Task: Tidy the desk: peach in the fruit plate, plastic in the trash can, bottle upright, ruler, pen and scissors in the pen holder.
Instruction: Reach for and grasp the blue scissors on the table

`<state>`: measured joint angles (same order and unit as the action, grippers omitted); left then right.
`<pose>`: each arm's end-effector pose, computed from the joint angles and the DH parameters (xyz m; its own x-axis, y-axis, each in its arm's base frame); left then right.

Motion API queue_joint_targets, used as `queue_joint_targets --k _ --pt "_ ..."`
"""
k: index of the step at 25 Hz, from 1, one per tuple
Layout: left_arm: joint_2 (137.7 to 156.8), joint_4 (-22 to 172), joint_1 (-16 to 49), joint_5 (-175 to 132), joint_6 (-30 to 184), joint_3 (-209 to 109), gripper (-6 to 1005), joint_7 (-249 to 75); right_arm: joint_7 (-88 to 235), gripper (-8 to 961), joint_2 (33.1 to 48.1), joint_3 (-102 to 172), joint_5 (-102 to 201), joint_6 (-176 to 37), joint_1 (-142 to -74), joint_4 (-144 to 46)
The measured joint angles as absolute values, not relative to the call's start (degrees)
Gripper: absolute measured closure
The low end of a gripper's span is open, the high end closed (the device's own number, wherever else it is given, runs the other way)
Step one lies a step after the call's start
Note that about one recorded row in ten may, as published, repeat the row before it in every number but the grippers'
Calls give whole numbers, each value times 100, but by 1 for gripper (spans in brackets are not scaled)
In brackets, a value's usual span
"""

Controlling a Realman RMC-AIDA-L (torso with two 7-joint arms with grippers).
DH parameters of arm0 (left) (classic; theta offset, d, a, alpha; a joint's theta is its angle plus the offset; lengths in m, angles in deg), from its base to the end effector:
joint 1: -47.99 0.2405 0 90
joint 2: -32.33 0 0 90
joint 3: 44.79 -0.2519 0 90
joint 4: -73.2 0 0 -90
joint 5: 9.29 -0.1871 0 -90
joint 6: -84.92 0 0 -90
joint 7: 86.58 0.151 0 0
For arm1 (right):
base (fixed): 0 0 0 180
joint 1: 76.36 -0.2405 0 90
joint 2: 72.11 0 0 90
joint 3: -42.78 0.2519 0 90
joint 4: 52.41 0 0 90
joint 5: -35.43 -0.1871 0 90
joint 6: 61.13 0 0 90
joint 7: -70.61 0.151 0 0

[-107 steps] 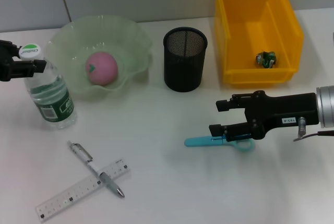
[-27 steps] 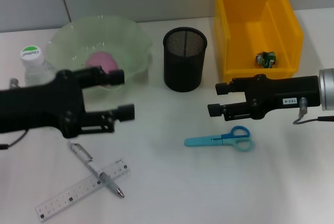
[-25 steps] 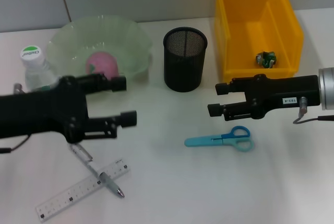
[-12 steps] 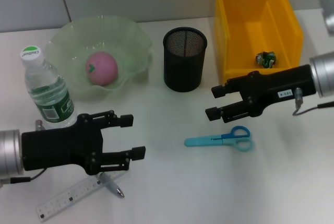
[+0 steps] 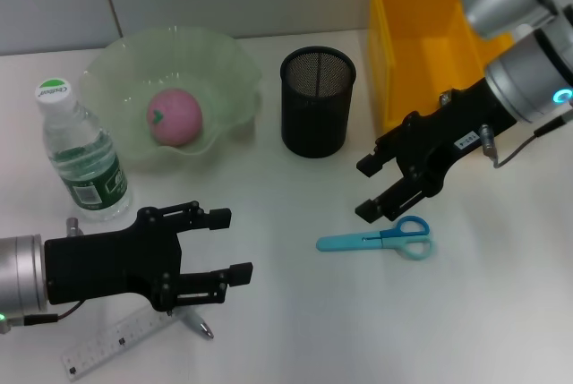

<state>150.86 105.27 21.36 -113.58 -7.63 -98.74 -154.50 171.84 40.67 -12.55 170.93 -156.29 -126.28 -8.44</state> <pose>-0.2373 0.2733 -0.0329 0.8183 0.2407 0.5220 0.2996 -0.9536 -0.0301 0.1793 0.3615 0.0085 0.9536 -0.2883 0.0870 -0.2882 -0.9575 -0.0131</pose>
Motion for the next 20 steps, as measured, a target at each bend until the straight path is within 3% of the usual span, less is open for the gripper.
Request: queue_joint_targets --k 20 --pt "15095 10365 2217 -11304 -530 -9863 214 -15377 17220 195 4631 -2486 18702 -15589 -13240 -492"
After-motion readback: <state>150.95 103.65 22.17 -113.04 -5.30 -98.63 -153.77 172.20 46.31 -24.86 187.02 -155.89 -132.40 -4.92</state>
